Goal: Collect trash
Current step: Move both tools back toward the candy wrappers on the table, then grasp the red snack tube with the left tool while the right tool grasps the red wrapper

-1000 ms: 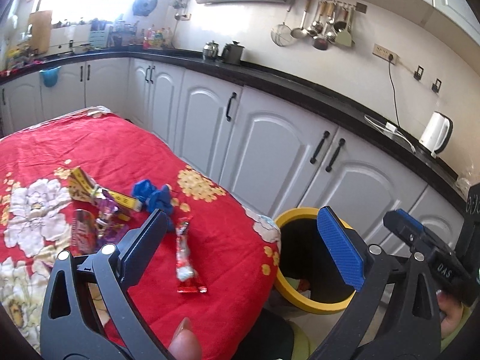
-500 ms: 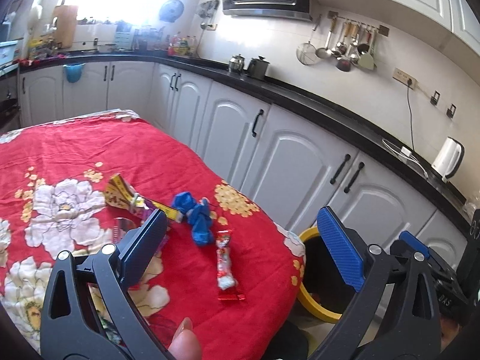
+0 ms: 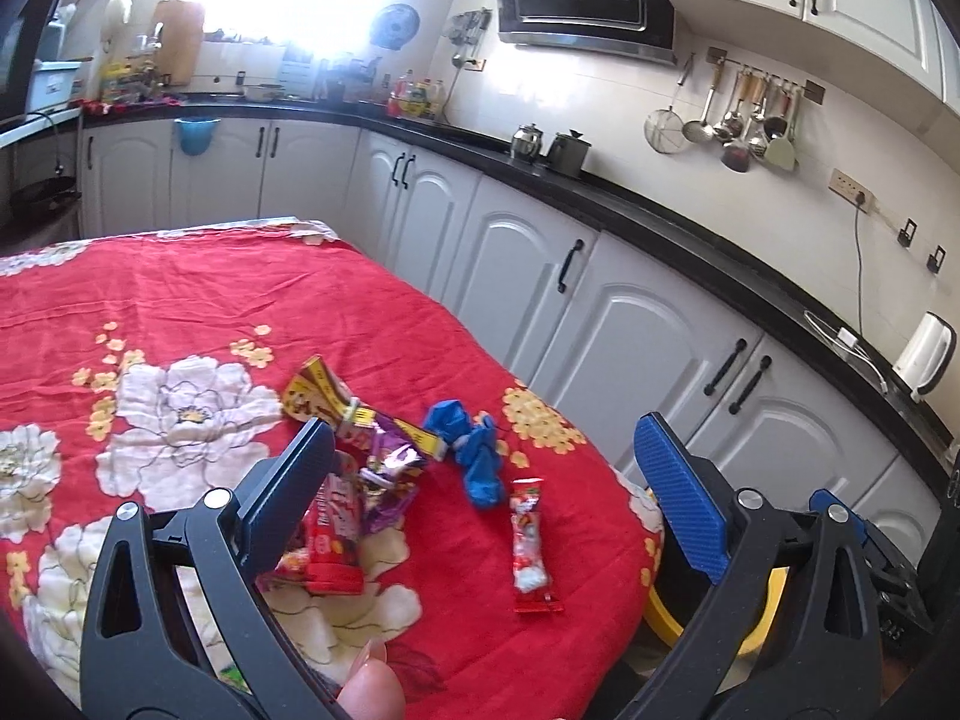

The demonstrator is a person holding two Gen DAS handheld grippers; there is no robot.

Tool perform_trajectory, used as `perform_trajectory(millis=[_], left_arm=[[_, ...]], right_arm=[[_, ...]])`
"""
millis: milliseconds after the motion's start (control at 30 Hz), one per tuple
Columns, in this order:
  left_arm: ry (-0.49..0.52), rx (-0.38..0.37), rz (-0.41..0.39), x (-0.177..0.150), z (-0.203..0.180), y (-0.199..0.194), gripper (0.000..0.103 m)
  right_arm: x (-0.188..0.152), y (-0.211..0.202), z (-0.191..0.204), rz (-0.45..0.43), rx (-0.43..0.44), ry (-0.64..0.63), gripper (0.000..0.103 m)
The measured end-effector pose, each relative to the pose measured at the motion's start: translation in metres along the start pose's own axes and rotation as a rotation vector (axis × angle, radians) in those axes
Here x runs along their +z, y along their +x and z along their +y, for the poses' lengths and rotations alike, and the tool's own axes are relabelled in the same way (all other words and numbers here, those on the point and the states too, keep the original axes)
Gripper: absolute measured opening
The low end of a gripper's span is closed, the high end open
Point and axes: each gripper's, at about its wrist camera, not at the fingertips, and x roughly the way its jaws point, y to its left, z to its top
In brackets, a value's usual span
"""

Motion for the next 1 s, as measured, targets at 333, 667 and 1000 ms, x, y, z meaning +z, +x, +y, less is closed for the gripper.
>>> perform_trajectory(millis=[333,667,1000], left_arm=[[-0.05,0.067,0.027,-0.001,0.032,0.008,0.092],[-0.151,0.129,0.059,-0.004,0.077,0.016,0.09],[-0.174,0.102,0.124,-0.013,0.093,0.035,0.051]], right_arm=[[-0.008,0.036,0.03,0.067,0.048,-0.056,0.087],[-0.023,0.09,0.061,0.186,0.083,-0.112,0.087],[-0.042,0.141,0.06,0.322,0.091,-0.09,0.059]])
